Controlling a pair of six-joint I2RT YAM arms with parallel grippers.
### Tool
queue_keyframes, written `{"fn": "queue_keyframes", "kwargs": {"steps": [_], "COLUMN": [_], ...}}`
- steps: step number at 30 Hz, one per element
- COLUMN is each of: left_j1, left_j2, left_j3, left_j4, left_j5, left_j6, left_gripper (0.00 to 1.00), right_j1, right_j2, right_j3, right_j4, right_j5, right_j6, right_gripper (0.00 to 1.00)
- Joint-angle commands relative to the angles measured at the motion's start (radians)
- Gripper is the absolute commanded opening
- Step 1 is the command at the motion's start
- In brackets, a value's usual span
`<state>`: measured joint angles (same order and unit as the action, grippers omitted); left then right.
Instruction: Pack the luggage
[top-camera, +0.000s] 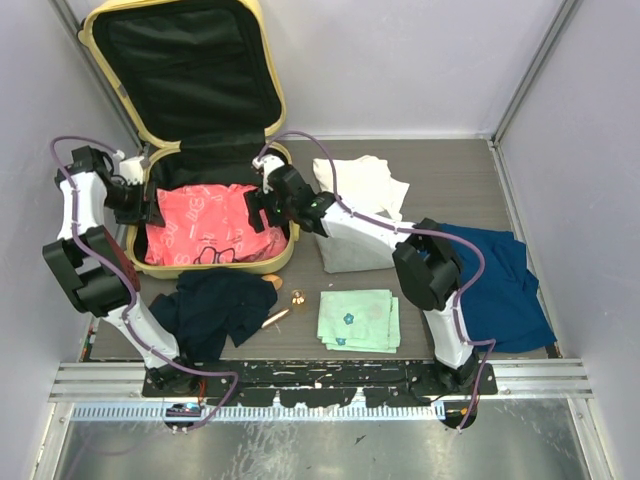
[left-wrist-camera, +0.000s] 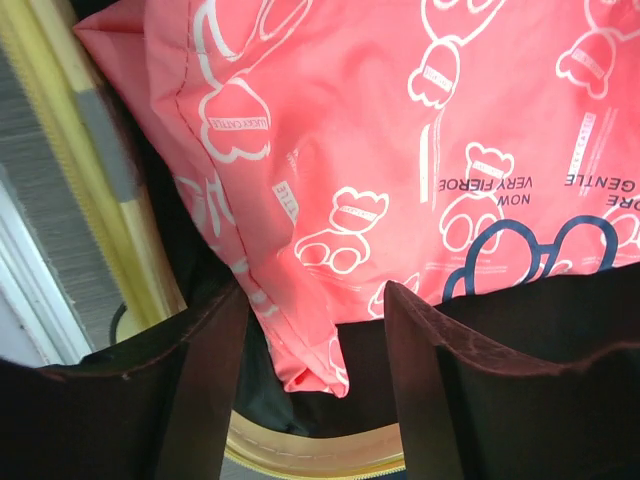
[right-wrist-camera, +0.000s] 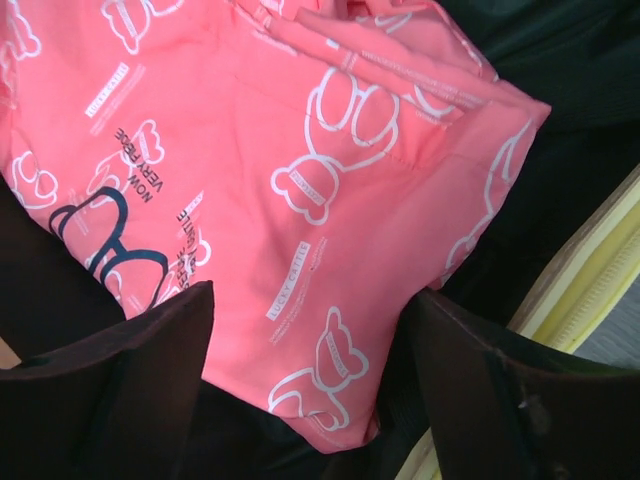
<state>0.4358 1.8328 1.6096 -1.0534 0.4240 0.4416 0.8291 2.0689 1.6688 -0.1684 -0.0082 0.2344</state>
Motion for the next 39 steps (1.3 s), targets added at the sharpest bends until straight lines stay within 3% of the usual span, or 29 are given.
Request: {"fn": "queue_keyframes", "kwargs": {"steps": [1, 3, 7, 12, 17, 20, 32, 39], "left_j1": [0.007, 0.007, -0.015, -0.060, -0.171, -0.252, -0.632, -0.785], "left_j2": [-0.062, -0.092, -0.160, -0.207, -0.193, -0.178, -0.223, -0.193], "left_j3": [0.091, 0.104, 0.099, 0.090, 0.068, 0.067, -0.010, -0.028], "left_j4": [0.006, 0.019, 0.056, 0.029, 0.036, 0.038, 0.223, 0.286], "left_j5": [-0.027, -0.030, -0.024, 0.077, 0.083, 0.091, 0.051, 0.035], "left_j6": [0.006, 0.000, 0.025, 0.068, 0.072, 0.047, -0.089, -0.118], "left_gripper": [0.61, 0.70, 0.80, 0.84, 0.87, 0.98, 0.98, 0.98], "right_j1": [-0.008, -0.008, -0.022, -0.087, -0.191, -0.272, -0.787, -1.155], "right_j2": [-0.110, -0.128, -0.170, -0.204, -0.236, -0.291, -0.580, -0.686], "right_j3": [0.090, 0.097, 0.097, 0.124, 0.125, 0.088, -0.156, -0.394], "right_j4": [0.001, -0.017, -0.059, -0.157, -0.232, -0.273, -0.692, -0.846], "right_j5": [0.017, 0.000, -0.098, -0.321, -0.459, -0.511, -0.500, -0.375], "right_j6": [-0.059, -0.102, -0.186, -0.232, -0.233, -0.248, -0.529, -0.661], "right_gripper": [0.85, 0.89, 0.91, 0.91, 0.91, 0.92, 0.91, 0.85]}}
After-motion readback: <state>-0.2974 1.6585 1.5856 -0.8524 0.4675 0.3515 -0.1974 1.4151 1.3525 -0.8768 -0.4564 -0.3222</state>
